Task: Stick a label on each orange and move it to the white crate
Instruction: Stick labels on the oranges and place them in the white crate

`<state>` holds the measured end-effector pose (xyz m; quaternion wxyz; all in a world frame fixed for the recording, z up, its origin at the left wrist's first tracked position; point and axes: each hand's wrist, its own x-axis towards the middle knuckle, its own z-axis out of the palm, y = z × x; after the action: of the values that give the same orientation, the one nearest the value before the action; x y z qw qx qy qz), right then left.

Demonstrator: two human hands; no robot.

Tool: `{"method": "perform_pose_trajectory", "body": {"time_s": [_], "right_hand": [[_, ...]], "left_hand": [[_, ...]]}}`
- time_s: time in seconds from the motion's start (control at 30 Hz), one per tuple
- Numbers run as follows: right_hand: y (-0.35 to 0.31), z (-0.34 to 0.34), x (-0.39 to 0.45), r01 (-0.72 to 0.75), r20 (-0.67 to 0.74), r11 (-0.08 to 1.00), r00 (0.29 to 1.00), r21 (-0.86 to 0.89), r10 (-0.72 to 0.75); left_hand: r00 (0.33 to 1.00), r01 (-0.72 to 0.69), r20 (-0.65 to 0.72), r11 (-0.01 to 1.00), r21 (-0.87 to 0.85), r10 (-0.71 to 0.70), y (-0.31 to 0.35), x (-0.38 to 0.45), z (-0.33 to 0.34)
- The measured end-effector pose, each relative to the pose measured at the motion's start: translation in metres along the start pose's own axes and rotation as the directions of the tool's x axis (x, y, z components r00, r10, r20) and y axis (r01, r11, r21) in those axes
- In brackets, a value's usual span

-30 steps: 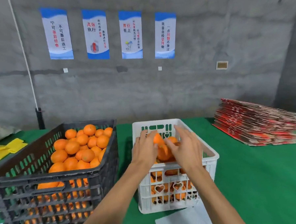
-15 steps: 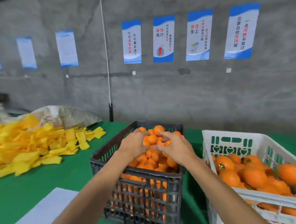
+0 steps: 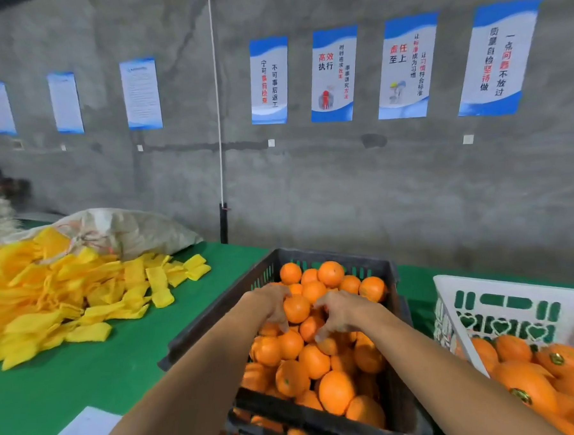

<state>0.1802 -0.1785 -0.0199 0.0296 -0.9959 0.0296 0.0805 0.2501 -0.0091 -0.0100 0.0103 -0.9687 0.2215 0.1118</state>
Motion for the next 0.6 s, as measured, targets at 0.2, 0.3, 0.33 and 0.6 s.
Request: {"method": "perform_pose_trajectory", "body": {"time_s": [0.2,0.3,0.33,0.6], "right_hand": [[-0.003,0.003,0.033,0.017,0.183,0.988,0.983,-0.153,0.012],[-0.007,0.008,0.037,0.034,0.163,0.983,0.987,-0.181,-0.005],[-0.009,0.009,0.036,0.039,0.159,0.983,0.987,-0.181,-0.01],[0.003,-0.02,-0.032,0.06,-0.255,0.986,0.967,0.156,-0.019]], "left_hand": [[0.999,-0.022,-0.028,0.993,0.116,0.025,0.007,0.034,-0.004],[0.996,-0.078,-0.019,0.986,0.146,0.082,0.02,0.041,0.001],[0.995,-0.092,-0.024,0.986,0.137,0.096,0.024,0.041,0.001],[0.938,-0.188,-0.276,0.977,0.099,0.208,0.025,-0.013,-0.024]]}}
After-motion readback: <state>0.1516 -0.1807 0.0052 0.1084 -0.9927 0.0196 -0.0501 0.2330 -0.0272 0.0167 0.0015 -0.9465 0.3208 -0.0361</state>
